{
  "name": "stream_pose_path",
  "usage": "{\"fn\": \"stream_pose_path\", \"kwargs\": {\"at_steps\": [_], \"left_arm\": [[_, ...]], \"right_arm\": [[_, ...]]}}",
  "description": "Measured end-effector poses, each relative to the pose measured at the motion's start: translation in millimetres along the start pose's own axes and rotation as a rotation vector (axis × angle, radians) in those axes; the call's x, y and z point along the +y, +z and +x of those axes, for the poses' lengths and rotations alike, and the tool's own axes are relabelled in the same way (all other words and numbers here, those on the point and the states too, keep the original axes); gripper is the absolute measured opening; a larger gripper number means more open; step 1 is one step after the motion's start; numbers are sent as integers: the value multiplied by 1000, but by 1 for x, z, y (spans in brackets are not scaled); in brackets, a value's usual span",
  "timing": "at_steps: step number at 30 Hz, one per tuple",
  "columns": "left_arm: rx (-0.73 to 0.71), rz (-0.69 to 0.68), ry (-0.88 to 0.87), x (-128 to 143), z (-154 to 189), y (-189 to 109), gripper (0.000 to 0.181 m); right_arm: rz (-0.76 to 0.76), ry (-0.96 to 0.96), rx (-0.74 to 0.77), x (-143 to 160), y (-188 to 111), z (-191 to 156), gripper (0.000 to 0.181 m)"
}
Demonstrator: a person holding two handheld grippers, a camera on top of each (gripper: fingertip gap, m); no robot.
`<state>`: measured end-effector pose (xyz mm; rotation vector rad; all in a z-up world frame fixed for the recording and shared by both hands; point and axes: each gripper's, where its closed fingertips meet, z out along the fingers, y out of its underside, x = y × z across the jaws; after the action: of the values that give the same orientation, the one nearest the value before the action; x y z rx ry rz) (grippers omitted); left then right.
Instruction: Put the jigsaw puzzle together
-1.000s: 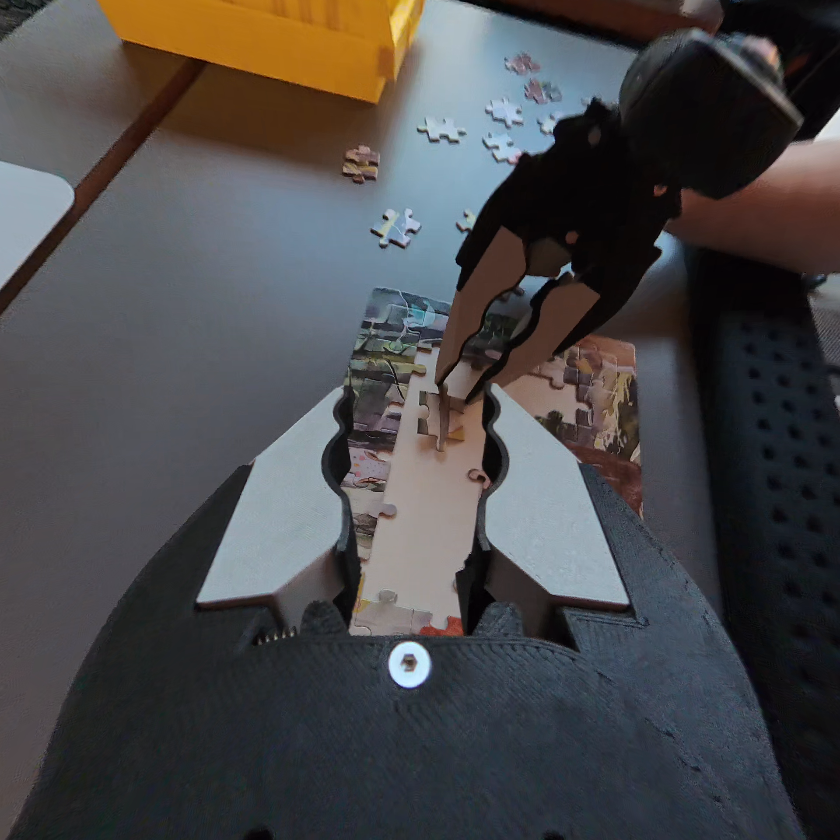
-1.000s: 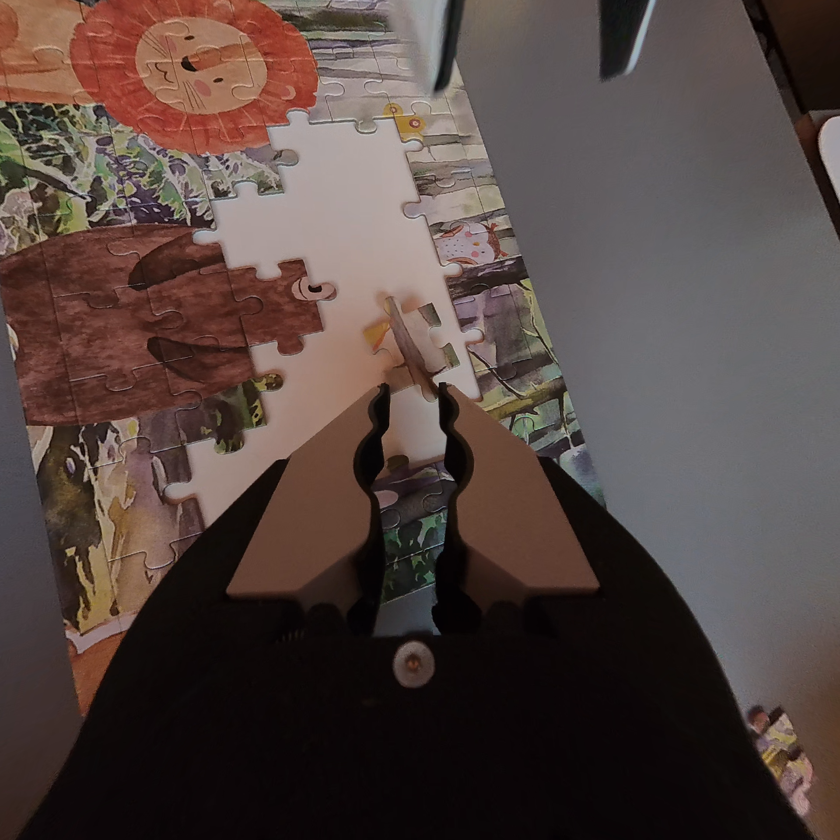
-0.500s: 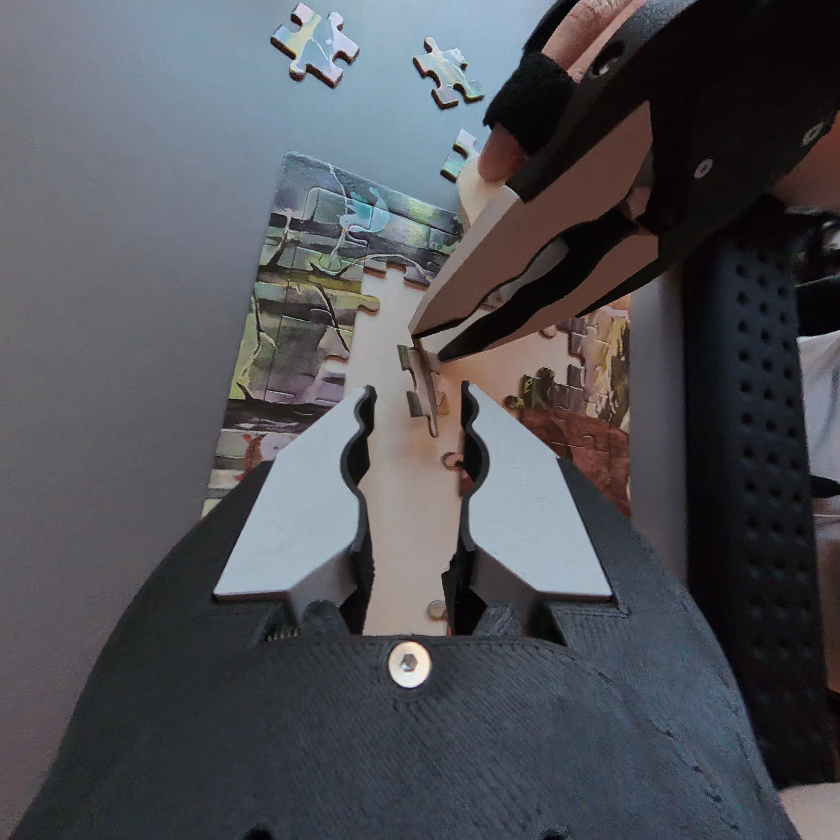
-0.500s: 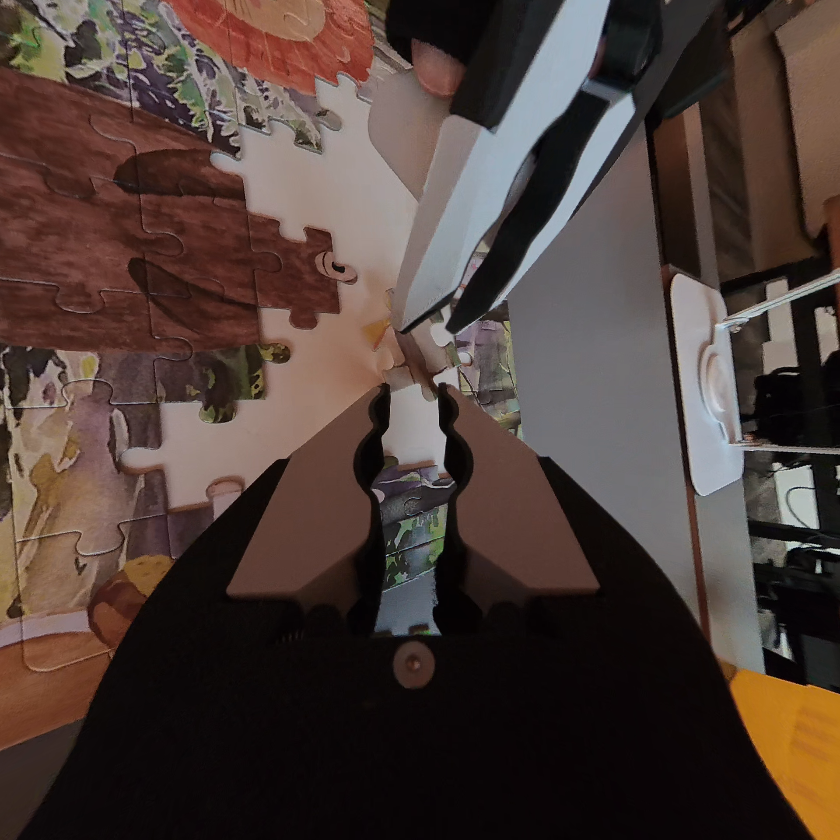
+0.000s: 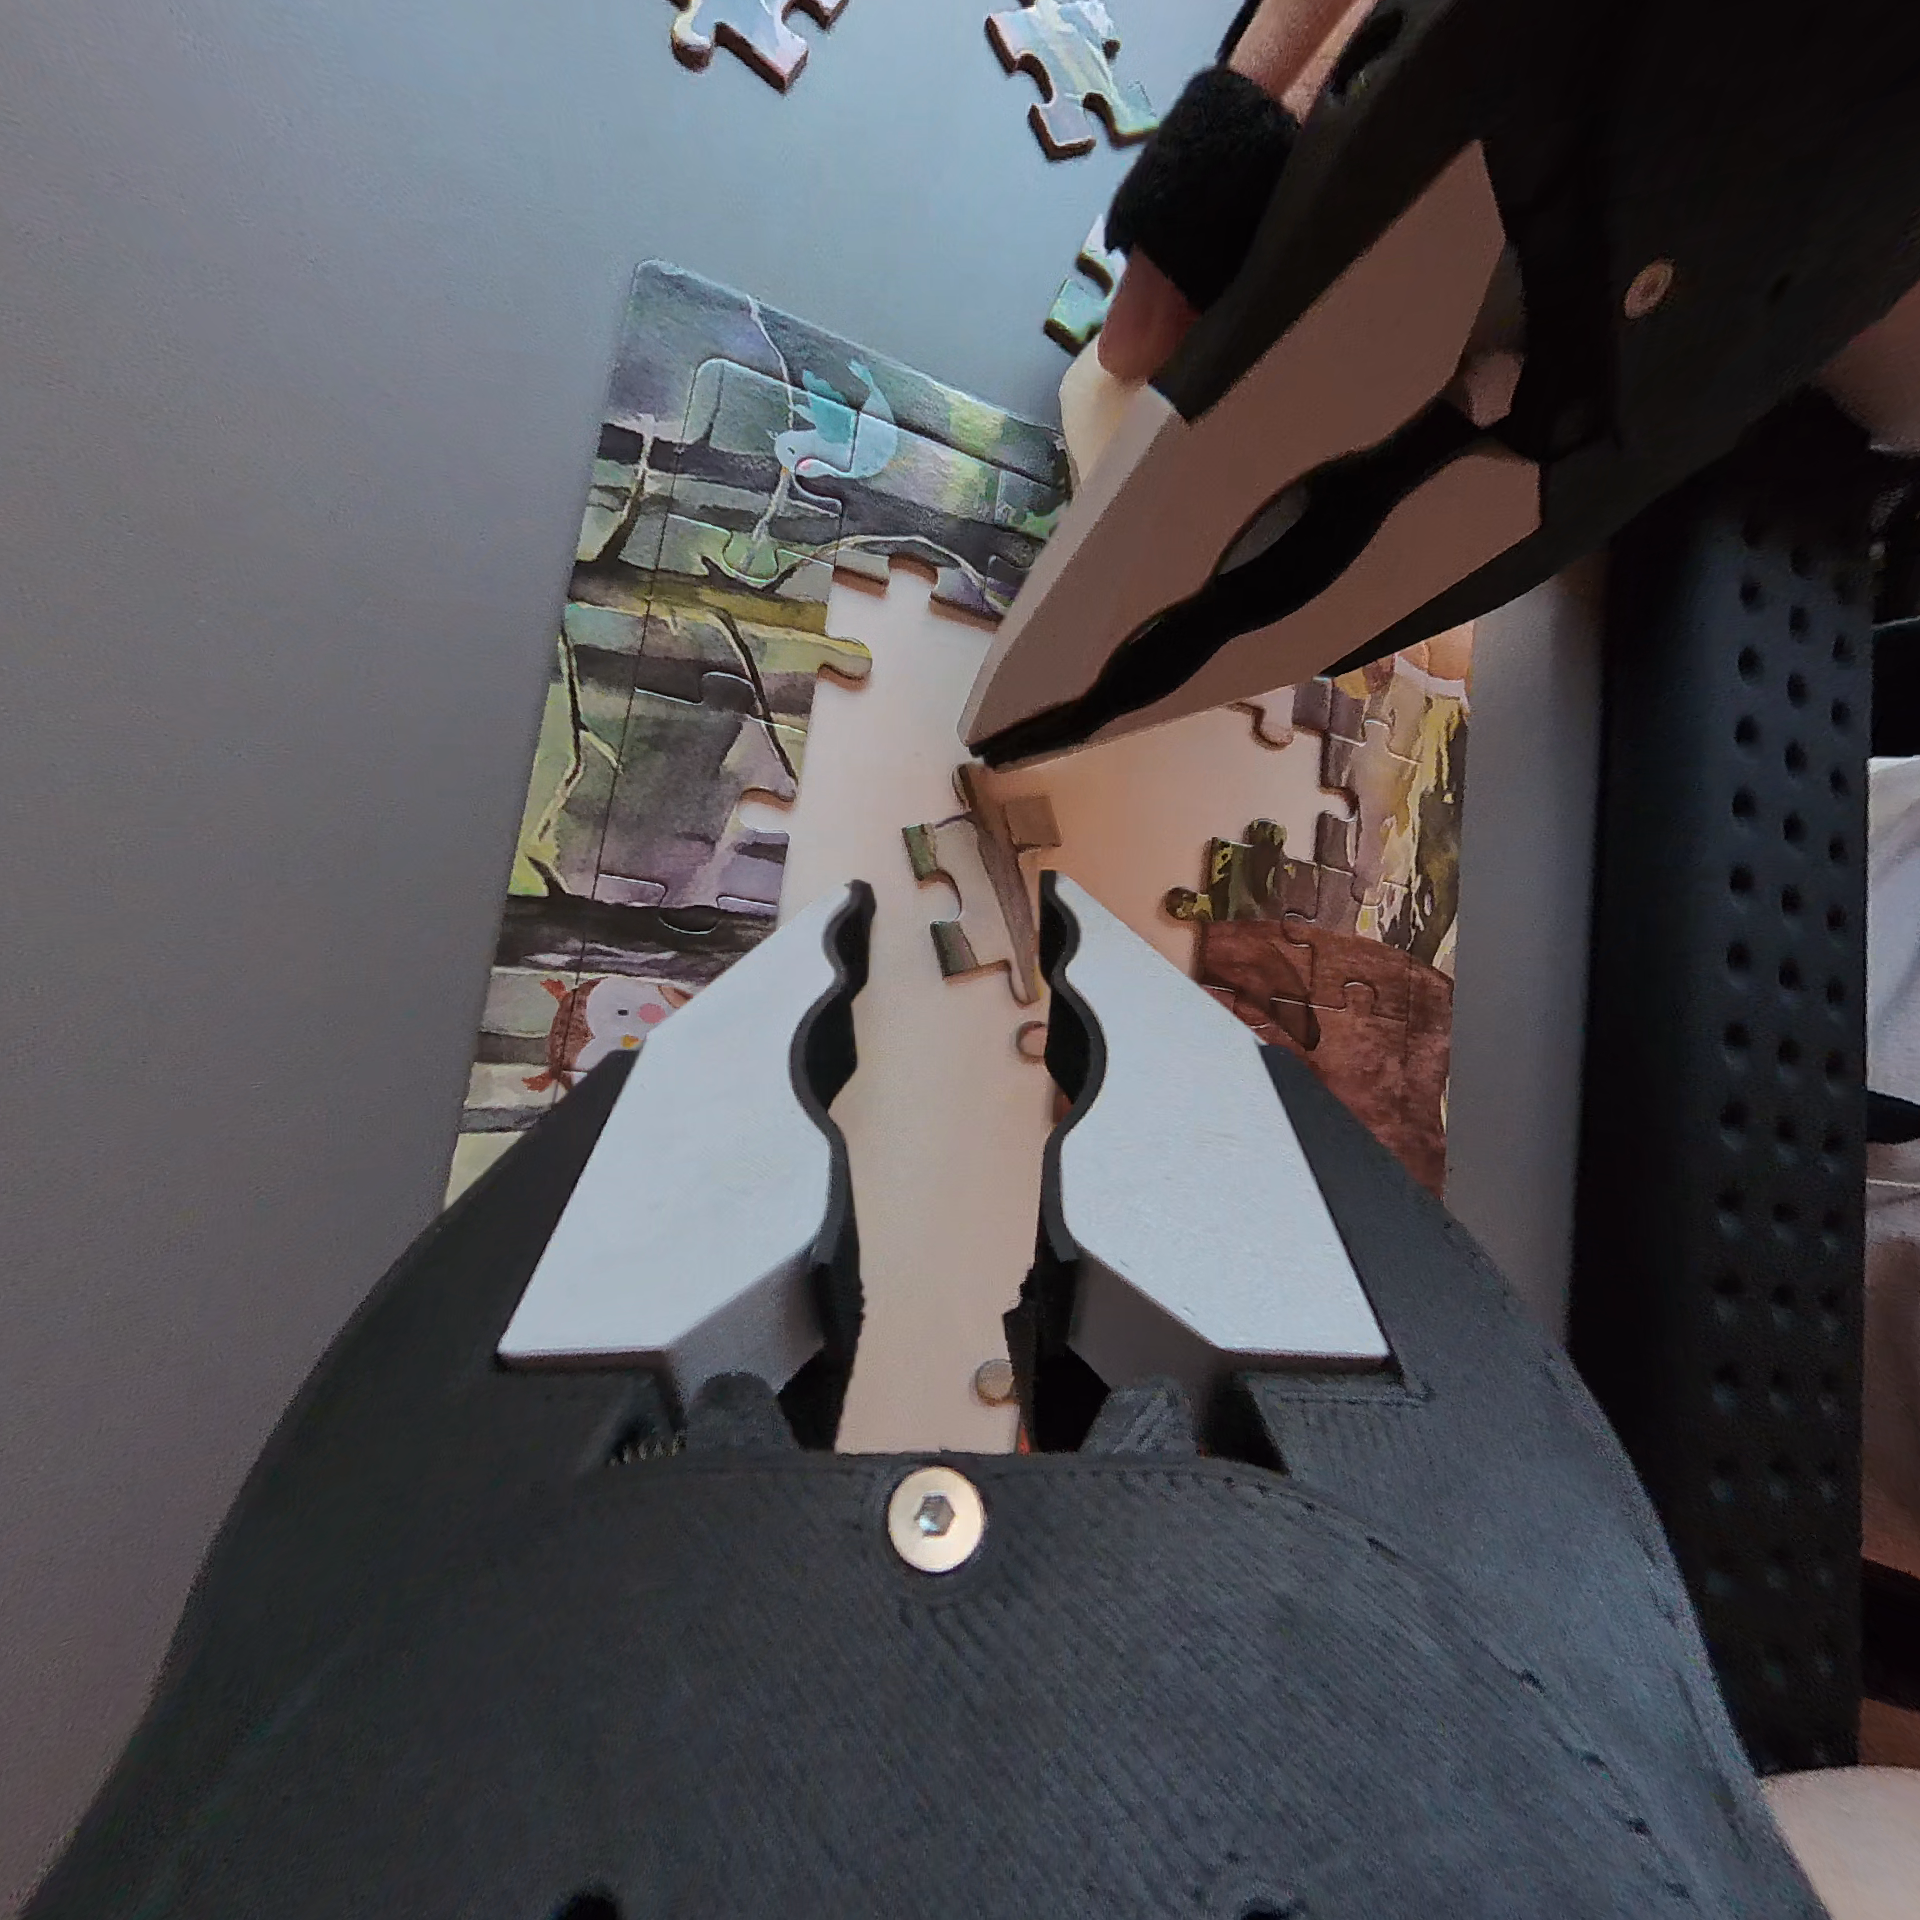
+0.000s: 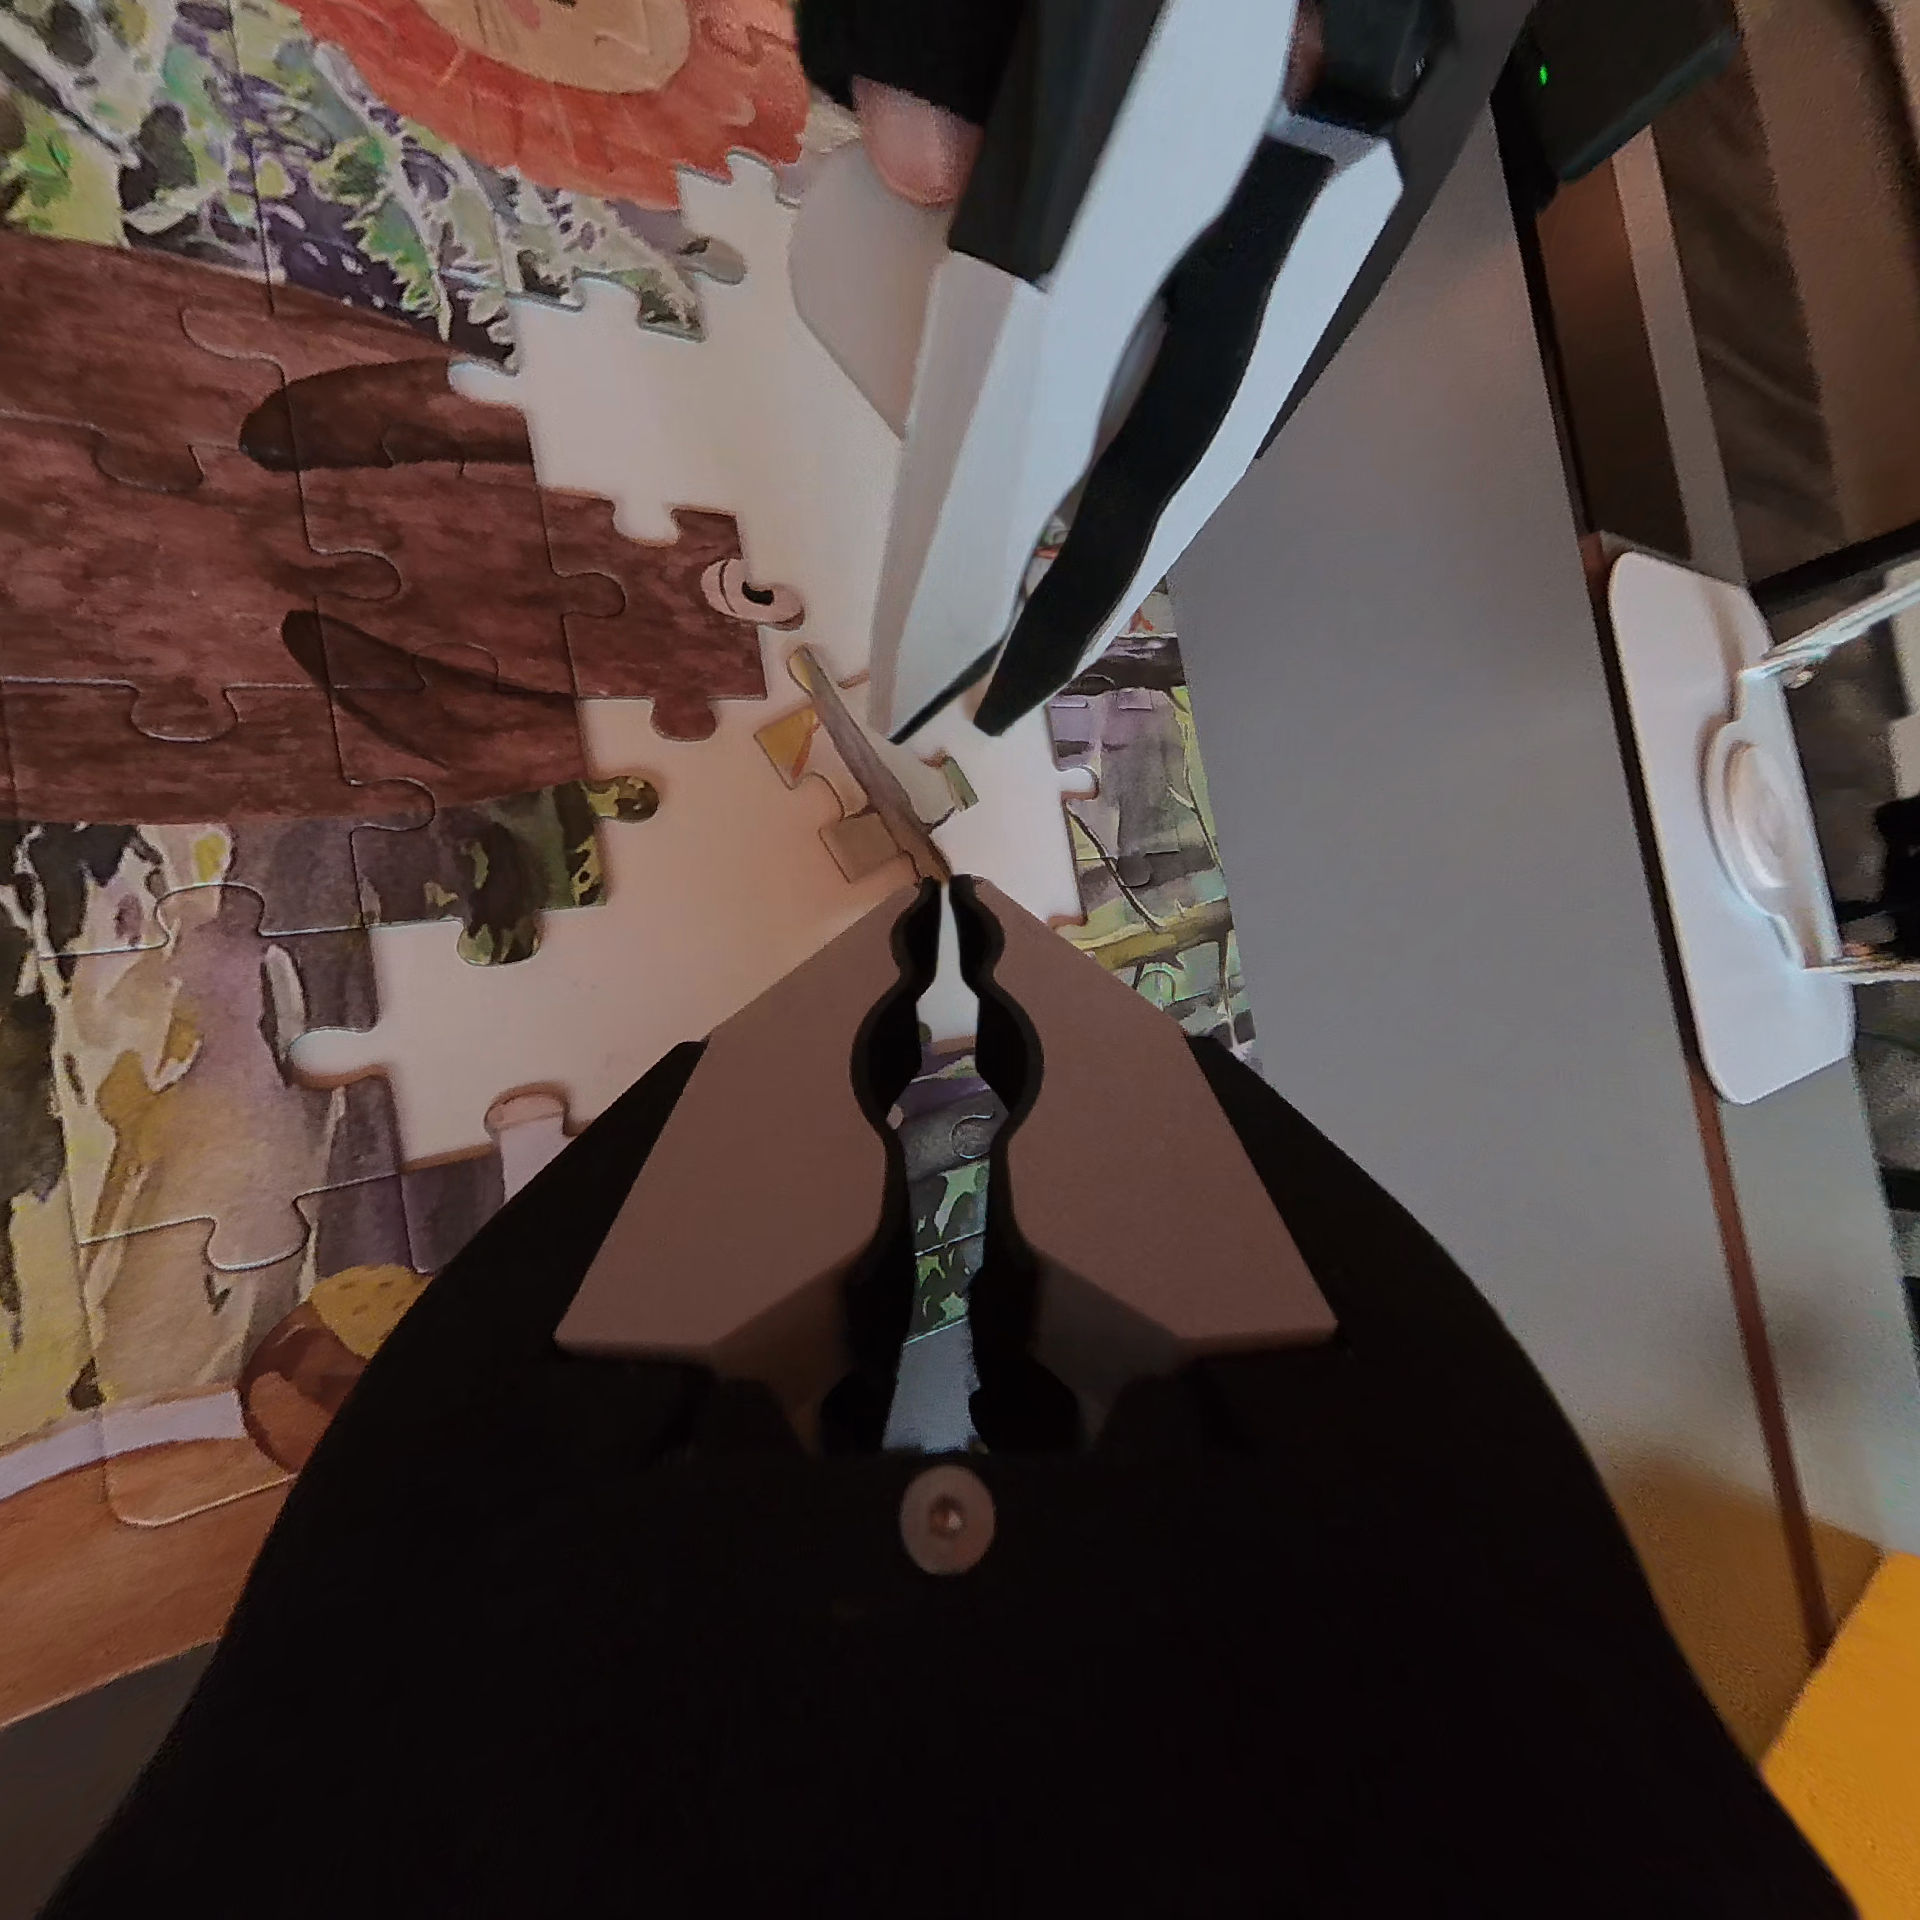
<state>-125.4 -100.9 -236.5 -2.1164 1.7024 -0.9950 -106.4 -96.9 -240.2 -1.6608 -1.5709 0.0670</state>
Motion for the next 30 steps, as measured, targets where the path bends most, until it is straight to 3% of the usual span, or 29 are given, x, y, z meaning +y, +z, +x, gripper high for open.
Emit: {"fn": "stream_pose_path", "kwargs": {"at_steps": [4,6,9,14,21,30], "left_arm": [[-73,-55,75,1,1,1,38],[-102,-77,101,3,-1,-1,40],[-107,-55,81,6,-3,-15,42],[-87,73,29,-2,-5,-44,39],[-80,64,25,1,-7,-43,40],[-117,76,30,4,-9,-61,40]], "right_arm": [[80,258,-242,-11,-9,-2,36],[130,325,-366,-19,-13,-2,44],[60,222,-390,-5,-4,-1,46],[43,226,-463,-10,7,-9,46],[34,119,-520,-11,6,-11,45],[-254,-320,-578,-15,-2,-12,40]]}}
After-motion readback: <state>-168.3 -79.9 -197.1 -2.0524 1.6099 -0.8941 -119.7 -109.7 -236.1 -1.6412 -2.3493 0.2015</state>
